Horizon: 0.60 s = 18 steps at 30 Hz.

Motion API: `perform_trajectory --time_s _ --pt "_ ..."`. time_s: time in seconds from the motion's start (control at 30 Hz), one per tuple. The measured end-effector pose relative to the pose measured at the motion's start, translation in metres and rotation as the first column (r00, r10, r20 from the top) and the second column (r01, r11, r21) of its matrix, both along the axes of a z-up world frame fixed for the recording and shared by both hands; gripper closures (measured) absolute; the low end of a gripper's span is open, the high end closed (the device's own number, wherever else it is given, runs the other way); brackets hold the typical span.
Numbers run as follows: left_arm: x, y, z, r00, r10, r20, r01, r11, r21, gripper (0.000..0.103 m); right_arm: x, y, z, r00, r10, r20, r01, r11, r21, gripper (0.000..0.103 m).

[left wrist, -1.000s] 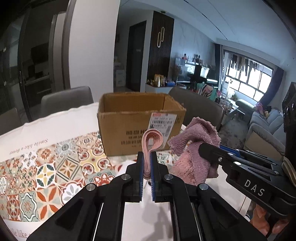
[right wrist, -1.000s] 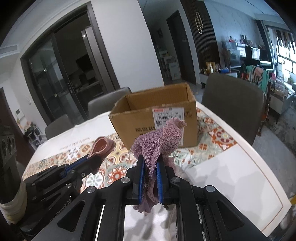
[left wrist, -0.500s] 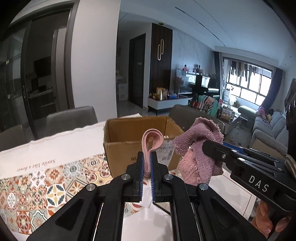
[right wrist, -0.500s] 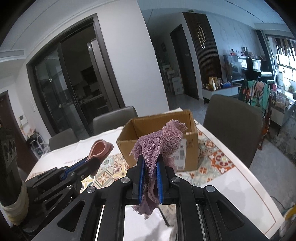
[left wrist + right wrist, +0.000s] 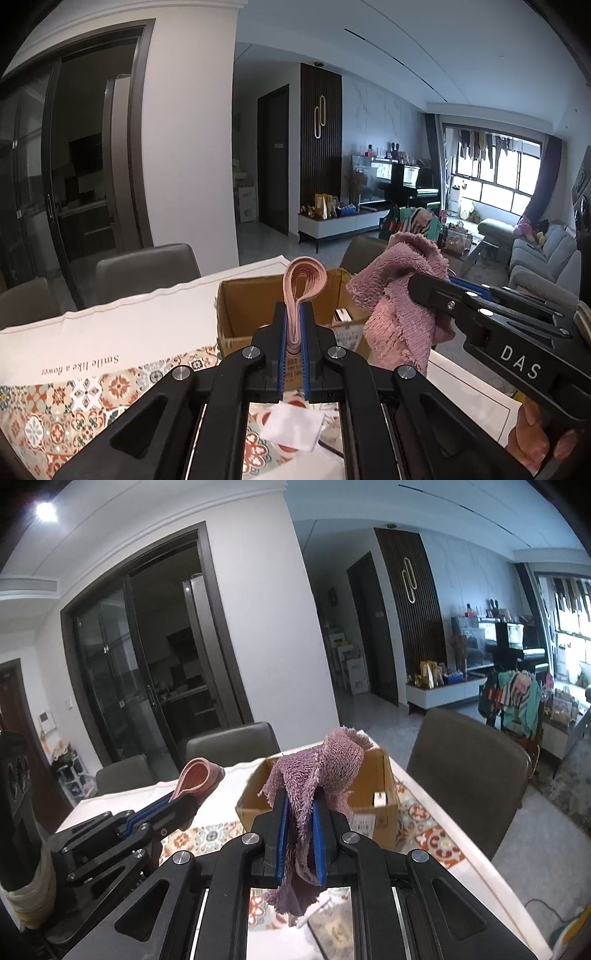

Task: Organize soft objects
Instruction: 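Lift the hair band with the left tool while the right tool carries the towel over the cardboard box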

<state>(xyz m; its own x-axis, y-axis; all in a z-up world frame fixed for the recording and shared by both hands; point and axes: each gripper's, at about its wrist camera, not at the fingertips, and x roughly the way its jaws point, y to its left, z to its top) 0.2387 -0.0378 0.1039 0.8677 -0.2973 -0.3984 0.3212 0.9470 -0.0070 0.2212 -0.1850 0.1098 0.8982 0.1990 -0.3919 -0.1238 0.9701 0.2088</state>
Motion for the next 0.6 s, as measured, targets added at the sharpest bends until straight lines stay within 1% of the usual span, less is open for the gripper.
perform_trajectory --time_s 0.3,0.6 --pt "0.033 -0.003 0.002 1.0 0.004 0.026 -0.004 1.0 0.01 0.095 0.024 0.001 0.013 0.999 -0.011 0.04 0.012 1.0 -0.02 0.089" --pt "0.07 -0.006 -0.007 1.0 0.005 0.008 -0.005 1.0 0.003 0.095 0.063 -0.006 0.014 0.998 -0.023 0.051 0.025 0.999 -0.04 0.09"
